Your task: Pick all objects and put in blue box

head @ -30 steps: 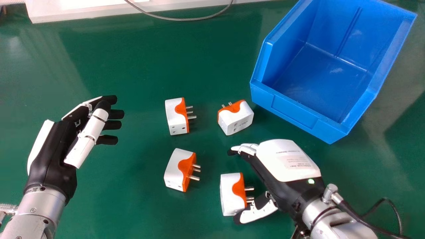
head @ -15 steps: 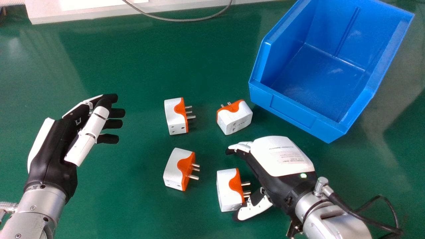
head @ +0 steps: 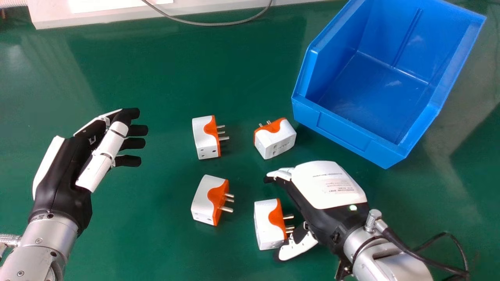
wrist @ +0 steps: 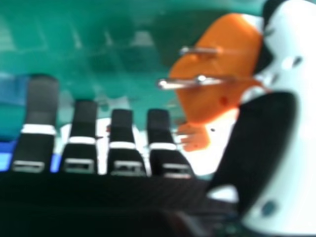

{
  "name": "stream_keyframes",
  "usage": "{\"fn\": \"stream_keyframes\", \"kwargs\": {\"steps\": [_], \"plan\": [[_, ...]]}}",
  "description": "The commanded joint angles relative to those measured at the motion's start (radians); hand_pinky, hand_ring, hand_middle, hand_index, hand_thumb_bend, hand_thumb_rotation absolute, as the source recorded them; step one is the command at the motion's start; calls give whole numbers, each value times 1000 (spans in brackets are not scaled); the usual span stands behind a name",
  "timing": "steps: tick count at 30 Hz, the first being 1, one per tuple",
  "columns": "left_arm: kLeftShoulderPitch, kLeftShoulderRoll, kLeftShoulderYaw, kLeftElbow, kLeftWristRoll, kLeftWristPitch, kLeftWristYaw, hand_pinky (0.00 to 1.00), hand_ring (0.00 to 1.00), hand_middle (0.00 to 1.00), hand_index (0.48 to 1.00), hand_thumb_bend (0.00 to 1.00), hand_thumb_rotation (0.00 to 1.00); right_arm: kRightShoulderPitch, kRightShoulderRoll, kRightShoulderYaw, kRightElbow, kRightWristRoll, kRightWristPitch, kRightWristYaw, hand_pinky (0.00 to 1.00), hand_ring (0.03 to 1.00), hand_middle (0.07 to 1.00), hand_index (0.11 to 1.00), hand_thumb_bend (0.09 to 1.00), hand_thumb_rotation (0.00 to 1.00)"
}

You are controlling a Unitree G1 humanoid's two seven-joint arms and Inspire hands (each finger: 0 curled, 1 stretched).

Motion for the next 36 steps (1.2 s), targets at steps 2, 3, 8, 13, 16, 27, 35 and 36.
{"fn": "stream_keyframes", "kwargs": {"steps": [2, 3, 8, 13, 16, 27, 35, 36], "plan": [[-12, 14, 10, -35, -7, -1, -4, 630, 720, 726, 773, 360, 754, 19, 2, 30, 21, 25, -14, 45, 700, 810, 850, 804, 705, 209], [-14, 15, 11, -34, -8, -1, -4, 630, 720, 726, 773, 362, 754, 16, 3, 31, 24, 25, -14, 47, 700, 810, 850, 803, 704, 206], [-20, 15, 10, -24, -7, -5, -6, 633, 720, 727, 774, 366, 755, 14, 9, 36, 27, 31, -13, 57, 703, 810, 850, 803, 704, 203], [-26, 18, 11, -28, -7, 5, -7, 635, 720, 727, 774, 368, 755, 17, 8, 53, 26, 33, -13, 82, 703, 808, 850, 802, 700, 189], [-31, 19, 12, -28, -7, 12, -9, 636, 720, 727, 775, 369, 756, 15, 5, 62, 22, 36, -17, 104, 707, 810, 850, 802, 692, 174], [-36, 18, 10, -35, -5, 25, -8, 634, 720, 728, 774, 370, 755, -2, 7, 86, 37, 31, -20, 142, 711, 816, 858, 809, 648, 160], [-35, 17, 9, -39, -5, 27, -10, 633, 720, 728, 775, 372, 755, -17, 28, 99, 32, 40, -8, 176, 714, 816, 860, 813, 640, 155], [-36, 17, 9, -40, -5, 28, -9, 633, 720, 728, 775, 373, 755, -19, 27, 101, 33, 40, -9, 179, 714, 816, 860, 813, 638, 153]]}}
